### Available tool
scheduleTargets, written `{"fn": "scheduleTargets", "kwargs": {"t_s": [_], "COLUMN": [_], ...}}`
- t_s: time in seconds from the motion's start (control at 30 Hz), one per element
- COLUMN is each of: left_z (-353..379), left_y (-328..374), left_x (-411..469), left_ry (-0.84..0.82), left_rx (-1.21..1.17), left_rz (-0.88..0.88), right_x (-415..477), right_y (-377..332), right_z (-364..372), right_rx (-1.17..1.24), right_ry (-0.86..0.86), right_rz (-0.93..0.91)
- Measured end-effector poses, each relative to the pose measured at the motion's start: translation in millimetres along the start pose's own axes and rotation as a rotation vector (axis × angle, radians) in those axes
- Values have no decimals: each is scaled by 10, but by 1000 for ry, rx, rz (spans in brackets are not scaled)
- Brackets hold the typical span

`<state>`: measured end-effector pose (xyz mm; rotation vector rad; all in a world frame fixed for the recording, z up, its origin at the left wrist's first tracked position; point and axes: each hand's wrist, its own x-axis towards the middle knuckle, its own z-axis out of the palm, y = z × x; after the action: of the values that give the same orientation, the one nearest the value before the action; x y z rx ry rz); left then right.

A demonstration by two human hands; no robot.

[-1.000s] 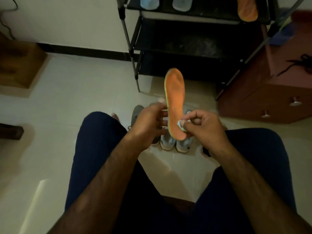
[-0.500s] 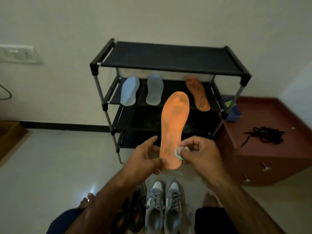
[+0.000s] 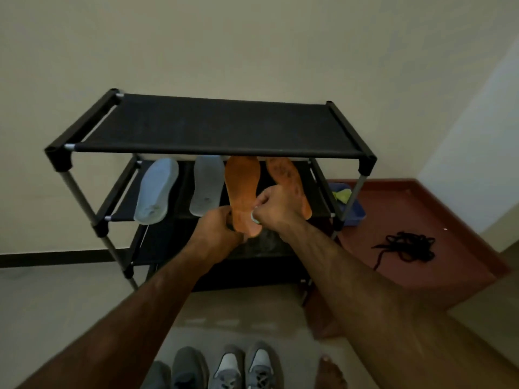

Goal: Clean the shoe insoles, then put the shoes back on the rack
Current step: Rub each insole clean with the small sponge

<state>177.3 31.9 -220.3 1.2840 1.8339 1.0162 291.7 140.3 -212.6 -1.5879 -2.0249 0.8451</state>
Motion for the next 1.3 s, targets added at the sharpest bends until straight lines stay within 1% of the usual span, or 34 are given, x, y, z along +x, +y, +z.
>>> {"fn": "scheduleTargets", "kwargs": {"t_s": [0.13,0.3,0.4,0.47,0.5,0.57,0.6,0.63,0.7,0.77,0.83,0.93,1.07,1.23,1.3], "left_z": [97,207,217,221,226,233,254,286,398,546,718,968,1200,1240,1200], "left_y": [-60,-157,-192,-218,-229,-207,-162,-109,47,207,331,417,395,493,471], "left_x": [356,629,768,798,789,708,655,609,522,502,569,714,887,786,572], "left_ry": [-7,56,90,95,110,188,203,183,67,-32,-72,-78,2,93,80], "left_rx": [53,66,111,168,214,292,297,249,38,-106,-137,-197,-239,-305,-392], "left_rz": [-17,-42,-79,-83,-72,-10,30,49,12,-43,-45,-78,-184,-208,-193], "right_x": [305,513,524,493,476,467,462,460,465,464,459,462,408,187,-51], "right_y": [-9,27,67,113,141,226,283,347,504,654,797,1006,1154,1191,1147], "right_z": [76,156,235,254,227,98,-7,-118,-332,-496,-546,-502,-433,-457,-487], "right_rx": [-157,-201,-236,-245,-212,-75,-15,27,86,131,155,237,547,726,831], "right_ry": [-31,-55,1,94,182,358,364,323,253,265,276,256,190,140,83], "right_rz": [-37,-60,-112,-170,-203,-210,-167,-102,-3,16,52,114,214,221,198]}}
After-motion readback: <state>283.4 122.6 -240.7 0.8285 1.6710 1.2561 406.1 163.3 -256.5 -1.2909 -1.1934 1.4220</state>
